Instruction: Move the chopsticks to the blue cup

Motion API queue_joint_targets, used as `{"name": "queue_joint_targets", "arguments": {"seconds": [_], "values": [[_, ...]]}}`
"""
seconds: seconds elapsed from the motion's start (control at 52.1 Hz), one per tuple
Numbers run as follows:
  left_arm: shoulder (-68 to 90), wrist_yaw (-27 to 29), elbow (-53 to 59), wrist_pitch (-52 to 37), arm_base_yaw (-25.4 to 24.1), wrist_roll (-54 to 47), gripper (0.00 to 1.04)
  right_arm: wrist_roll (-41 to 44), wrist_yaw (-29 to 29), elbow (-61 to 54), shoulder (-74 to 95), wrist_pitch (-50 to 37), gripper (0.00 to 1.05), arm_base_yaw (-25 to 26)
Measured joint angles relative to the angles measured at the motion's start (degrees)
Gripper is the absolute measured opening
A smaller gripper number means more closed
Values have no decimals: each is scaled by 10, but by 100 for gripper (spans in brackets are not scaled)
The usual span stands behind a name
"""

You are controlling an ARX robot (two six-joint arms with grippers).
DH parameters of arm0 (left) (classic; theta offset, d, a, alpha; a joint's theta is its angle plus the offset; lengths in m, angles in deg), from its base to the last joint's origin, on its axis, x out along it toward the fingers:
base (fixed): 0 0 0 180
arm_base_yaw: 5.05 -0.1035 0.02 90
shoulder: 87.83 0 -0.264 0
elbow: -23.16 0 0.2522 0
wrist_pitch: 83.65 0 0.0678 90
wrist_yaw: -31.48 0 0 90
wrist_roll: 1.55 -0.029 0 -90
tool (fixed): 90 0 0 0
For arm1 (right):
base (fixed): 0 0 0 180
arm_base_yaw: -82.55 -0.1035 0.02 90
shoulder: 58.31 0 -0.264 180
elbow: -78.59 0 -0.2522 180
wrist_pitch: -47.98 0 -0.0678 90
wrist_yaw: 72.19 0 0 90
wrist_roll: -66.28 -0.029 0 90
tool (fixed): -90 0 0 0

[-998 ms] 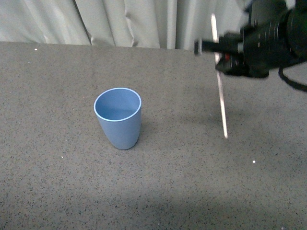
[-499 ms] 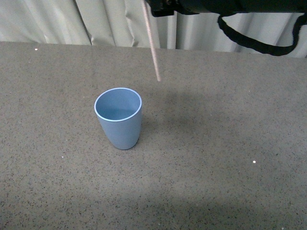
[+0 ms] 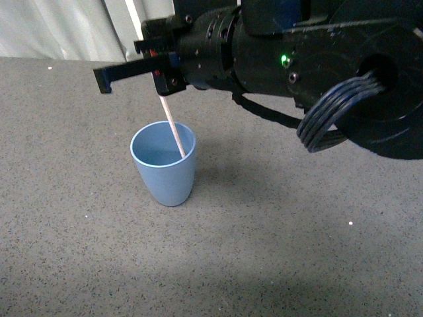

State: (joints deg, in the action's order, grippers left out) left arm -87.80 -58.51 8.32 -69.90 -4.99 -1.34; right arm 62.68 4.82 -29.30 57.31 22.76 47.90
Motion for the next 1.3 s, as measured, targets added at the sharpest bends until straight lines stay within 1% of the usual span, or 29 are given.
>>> {"name": "queue_joint_targets", "arguments": {"seconds": [0.115, 0.134, 0.173, 0.192, 0.23, 0.537, 0.633, 0.748, 0.825, 0.883, 1.036, 1.075, 1.132, 1.209, 1.228, 1.247, 1.267, 1.305], "values": [[0, 0, 0, 0, 0, 0, 98, 2, 2, 0, 13, 10, 1, 0], [0, 0, 0, 0, 0, 0, 98, 4, 2, 0, 13, 10, 4, 0], [0, 0, 0, 0, 0, 0, 98, 4, 0, 0, 13, 12, 13, 0], [0, 0, 0, 0, 0, 0, 98, 4, 0, 0, 13, 13, 15, 0], [0, 0, 0, 0, 0, 0, 98, 3, 1, 0, 12, 14, 22, 0], [0, 0, 0, 0, 0, 0, 98, -18, 8, -30, -30, 3, 65, 7], [0, 0, 0, 0, 0, 0, 98, -40, 36, -53, -66, -1, 79, 17], [0, 0, 0, 0, 0, 0, 98, -78, 105, -95, -129, 29, 97, 50], [0, 0, 0, 0, 0, 0, 98, -83, 153, -155, -189, 58, 95, 90], [0, 0, 0, 0, 0, 0, 98, -59, 190, -202, -225, 74, 95, 120], [0, 0, 0, 0, 0, 0, 98, -33, 213, -274, -294, 106, 95, 177], [0, 0, 0, 0, 0, 0, 98, -26, 218, -295, -328, 127, 95, 197], [0, 0, 0, 0, 0, 0, 98, -13, 240, -322, -383, 160, 95, 221], [0, 0, 0, 0, 0, 0, 98, 1, 261, -367, -468, 172, 95, 249], [0, 0, 0, 0, 0, 0, 98, 5, 257, -381, -473, 142, 92, 255], [0, 0, 0, 0, 0, 0, 98, 12, 231, -409, -477, 68, 87, 264], [0, 0, 0, 0, 0, 0, 98, 14, 226, -417, -479, 42, 86, 266], [0, 0, 0, 0, 0, 0, 98, 21, 210, -449, -481, -45, 78, 273]]}}
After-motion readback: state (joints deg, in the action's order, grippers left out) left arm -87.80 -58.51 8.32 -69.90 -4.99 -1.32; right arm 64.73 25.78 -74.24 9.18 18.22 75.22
